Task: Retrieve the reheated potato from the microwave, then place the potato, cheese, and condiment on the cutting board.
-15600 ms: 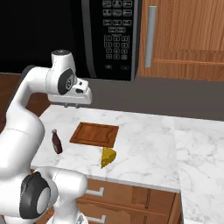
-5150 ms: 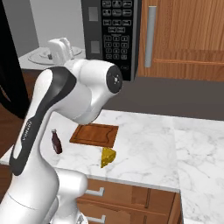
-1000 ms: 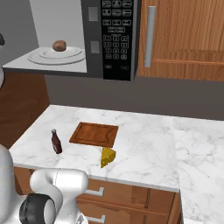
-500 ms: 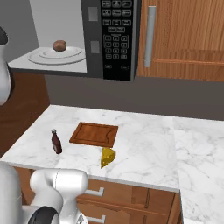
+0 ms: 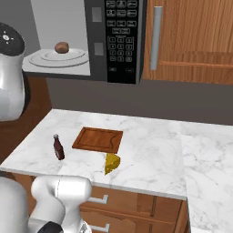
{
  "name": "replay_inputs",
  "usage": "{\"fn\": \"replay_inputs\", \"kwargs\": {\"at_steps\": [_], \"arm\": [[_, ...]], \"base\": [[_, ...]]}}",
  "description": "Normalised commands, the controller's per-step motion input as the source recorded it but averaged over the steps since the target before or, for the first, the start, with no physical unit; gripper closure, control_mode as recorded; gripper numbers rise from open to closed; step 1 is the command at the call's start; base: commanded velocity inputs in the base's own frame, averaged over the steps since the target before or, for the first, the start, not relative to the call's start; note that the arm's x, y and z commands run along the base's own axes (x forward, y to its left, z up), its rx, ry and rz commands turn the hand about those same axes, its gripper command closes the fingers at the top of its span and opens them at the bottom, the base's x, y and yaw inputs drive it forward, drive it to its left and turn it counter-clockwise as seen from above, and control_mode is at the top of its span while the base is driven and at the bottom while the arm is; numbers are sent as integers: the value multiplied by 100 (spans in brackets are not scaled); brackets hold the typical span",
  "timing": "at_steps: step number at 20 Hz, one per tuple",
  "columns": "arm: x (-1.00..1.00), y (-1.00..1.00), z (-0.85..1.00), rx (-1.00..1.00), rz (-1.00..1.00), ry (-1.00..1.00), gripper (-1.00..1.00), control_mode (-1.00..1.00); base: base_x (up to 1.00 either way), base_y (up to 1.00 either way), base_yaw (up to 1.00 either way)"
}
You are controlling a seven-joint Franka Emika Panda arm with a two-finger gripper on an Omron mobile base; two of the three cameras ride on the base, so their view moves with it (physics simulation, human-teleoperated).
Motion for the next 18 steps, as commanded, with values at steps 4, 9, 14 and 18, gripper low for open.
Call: {"fn": "replay_inputs", "kwargs": {"at_steps": [4,9,14,18], "arm": [[39,-20,17,0,0,-8,-100,-100],[45,0,16,0,-6,-4,-100,-100],[46,6,9,-3,-15,0,-100,-100],[37,1,-3,-18,-20,-10,-100,-100]], "base": [[0,0,0],[0,0,0],[0,0,0],[0,0,0]]}}
